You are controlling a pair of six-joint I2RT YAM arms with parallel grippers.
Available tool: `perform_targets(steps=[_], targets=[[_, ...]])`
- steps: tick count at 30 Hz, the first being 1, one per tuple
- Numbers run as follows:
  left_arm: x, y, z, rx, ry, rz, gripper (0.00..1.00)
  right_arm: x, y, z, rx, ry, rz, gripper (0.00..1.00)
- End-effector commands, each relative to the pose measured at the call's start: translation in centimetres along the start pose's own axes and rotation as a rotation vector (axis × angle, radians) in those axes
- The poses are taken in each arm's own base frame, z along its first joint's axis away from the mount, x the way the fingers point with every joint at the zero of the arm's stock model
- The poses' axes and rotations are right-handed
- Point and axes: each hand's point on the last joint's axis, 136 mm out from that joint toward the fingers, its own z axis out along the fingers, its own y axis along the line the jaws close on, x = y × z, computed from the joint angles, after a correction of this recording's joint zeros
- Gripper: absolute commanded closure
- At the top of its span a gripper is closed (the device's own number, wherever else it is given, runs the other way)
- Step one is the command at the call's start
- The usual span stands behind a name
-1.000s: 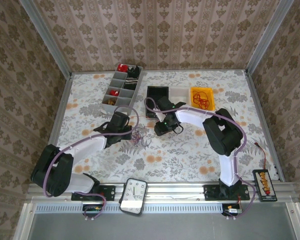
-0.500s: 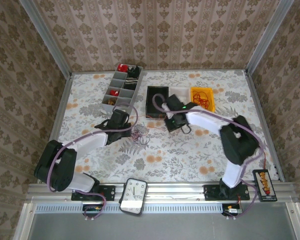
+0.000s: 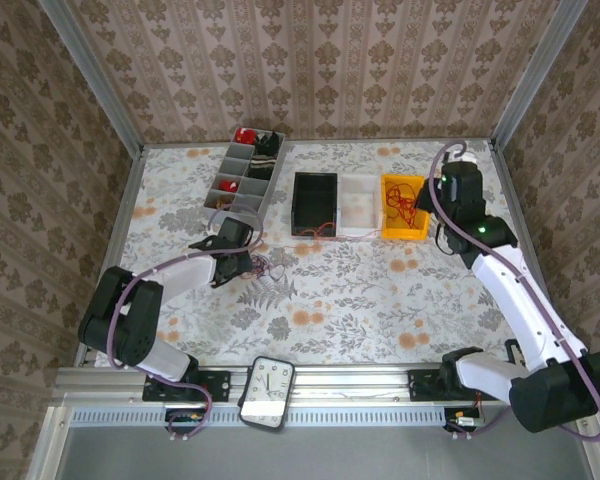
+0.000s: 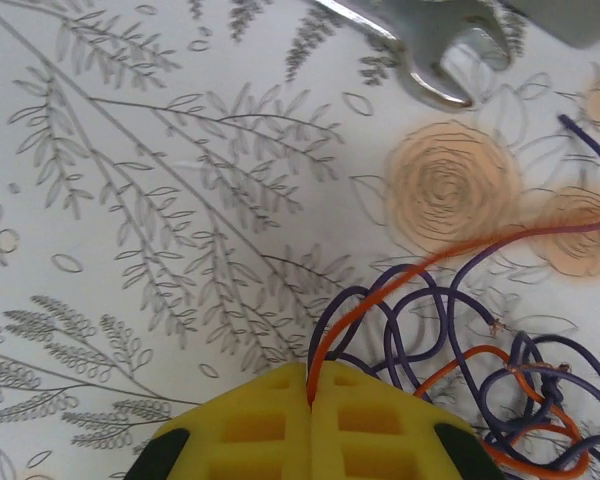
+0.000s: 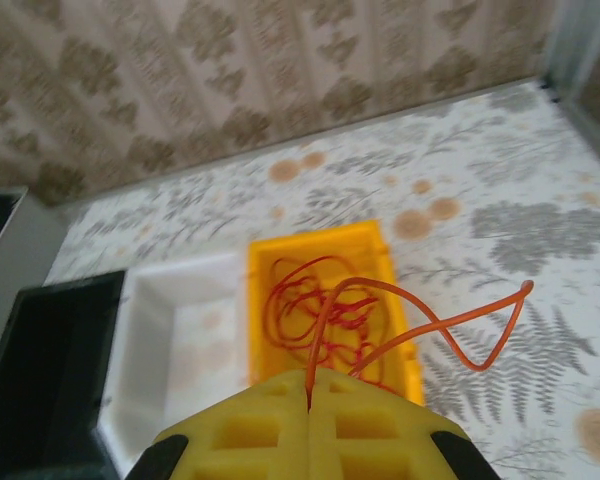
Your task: Untangle the cables
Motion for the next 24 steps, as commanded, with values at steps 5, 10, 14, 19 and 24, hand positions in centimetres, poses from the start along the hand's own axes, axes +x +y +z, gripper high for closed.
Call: perform_targets(steps=[5, 10, 14, 19, 24], targets=[[0.0, 1.7, 0.1, -0.115, 0.027, -0.062, 1.00, -1.9, -5.4, -2.0, 0.189, -0.120, 0.171, 0.99], [0.2, 4.4, 0.1, -0.224, 0.047, -0.154, 1.00, -3.2, -6.6, -2.9, 0.243, -0.168, 0.165, 0.99], [1.2, 6.4, 0.0, -0.287, 0.070, -0.236, 1.00, -3.7, -9.5, -3.9, 0.316, -0.195, 0.230, 0.99], [0.9, 5.8, 0.5, -0.257, 0.085, -0.215, 1.00, -3.7, -10.5, -3.9, 0.300, -0.185, 0.248, 0.99], [-0.2, 0.2, 1.5, -0.002, 0.084, -0.060, 1.00, -5.4, -4.6, -3.3, -0.001, -0.163, 0.187, 0.98]])
